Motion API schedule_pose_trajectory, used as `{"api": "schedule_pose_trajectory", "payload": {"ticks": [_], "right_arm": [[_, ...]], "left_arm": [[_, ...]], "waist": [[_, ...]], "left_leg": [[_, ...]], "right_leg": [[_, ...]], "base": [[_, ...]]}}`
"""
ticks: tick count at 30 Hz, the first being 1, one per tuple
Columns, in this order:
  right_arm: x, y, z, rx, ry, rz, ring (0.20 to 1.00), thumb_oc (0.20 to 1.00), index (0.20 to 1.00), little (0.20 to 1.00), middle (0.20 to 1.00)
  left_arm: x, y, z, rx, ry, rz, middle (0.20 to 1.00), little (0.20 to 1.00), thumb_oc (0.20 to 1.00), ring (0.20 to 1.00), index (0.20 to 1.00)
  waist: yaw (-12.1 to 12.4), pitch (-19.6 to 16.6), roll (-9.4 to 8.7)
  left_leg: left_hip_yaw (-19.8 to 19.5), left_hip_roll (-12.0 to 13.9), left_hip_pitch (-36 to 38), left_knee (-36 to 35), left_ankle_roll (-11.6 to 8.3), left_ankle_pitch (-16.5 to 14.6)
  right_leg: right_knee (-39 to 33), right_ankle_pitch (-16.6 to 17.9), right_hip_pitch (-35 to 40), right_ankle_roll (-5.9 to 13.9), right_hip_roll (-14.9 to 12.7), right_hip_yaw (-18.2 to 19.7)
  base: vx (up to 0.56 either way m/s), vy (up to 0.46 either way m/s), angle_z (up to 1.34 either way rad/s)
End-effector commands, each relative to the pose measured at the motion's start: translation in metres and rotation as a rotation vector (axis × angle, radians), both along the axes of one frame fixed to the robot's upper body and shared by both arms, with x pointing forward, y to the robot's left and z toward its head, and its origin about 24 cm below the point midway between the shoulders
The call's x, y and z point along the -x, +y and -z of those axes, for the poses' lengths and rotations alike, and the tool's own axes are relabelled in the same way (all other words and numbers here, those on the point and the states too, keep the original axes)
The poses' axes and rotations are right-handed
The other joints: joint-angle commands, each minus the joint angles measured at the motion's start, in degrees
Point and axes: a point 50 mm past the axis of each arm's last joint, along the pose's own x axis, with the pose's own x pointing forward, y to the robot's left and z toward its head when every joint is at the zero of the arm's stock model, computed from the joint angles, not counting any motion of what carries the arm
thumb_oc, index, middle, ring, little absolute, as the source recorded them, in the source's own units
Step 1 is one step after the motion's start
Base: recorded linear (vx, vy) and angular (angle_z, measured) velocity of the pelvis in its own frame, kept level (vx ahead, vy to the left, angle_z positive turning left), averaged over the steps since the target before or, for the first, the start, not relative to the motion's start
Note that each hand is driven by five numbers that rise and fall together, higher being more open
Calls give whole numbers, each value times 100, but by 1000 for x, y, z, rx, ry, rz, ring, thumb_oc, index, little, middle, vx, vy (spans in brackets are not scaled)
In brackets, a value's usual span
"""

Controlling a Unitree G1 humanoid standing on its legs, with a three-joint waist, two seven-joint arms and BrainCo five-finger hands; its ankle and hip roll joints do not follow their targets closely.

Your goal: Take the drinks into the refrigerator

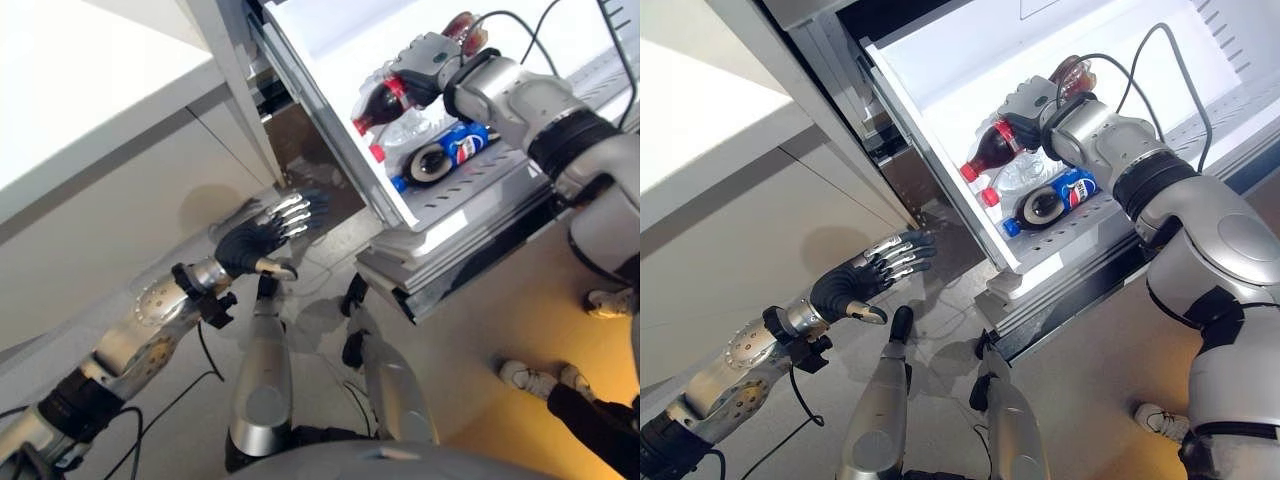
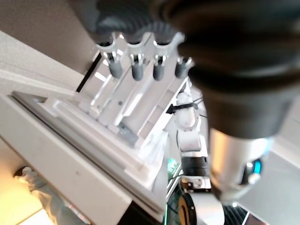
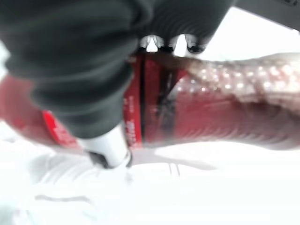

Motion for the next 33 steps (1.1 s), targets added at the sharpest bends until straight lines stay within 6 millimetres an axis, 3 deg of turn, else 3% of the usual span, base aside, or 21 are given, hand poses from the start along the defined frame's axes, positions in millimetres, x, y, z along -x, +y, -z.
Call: {"api": "schedule_pose_trajectory", "payload": {"ticks": [1,14,16,33], "right_arm": [[5,-10,-46,-84,-135,31,200,200,200,200,200],[-4,-26,-29,-75,-73,125,209,209,209,209,209],[-5,-27,-26,-93,-56,131,1000,1000,1000,1000,1000],[-5,-22,-27,-108,-62,119,1000,1000,1000,1000,1000]], "left_arm": [[21,-12,-21,53,-107,73,1000,1000,1000,1000,1000],[22,-16,-24,48,-124,99,1000,1000,1000,1000,1000],[22,-17,-24,50,-125,101,1000,1000,1000,1000,1000],[20,-17,-23,49,-125,104,1000,1000,1000,1000,1000]], "waist": [[154,90,118],[227,90,263],[225,90,276],[192,90,303]], "left_leg": [[-161,-243,200,-772,539,348],[-288,-283,-25,-706,552,361],[-302,-285,-45,-697,554,363],[-291,-303,30,-717,575,345]], "right_leg": [[1094,-872,-11,491,44,18],[1207,-915,-212,478,0,-31],[1235,-922,-238,476,-7,-42],[1261,-921,-231,475,-38,-19]], "base": [[-1,-3,4],[3,5,4],[0,0,0],[0,1,0]]}}
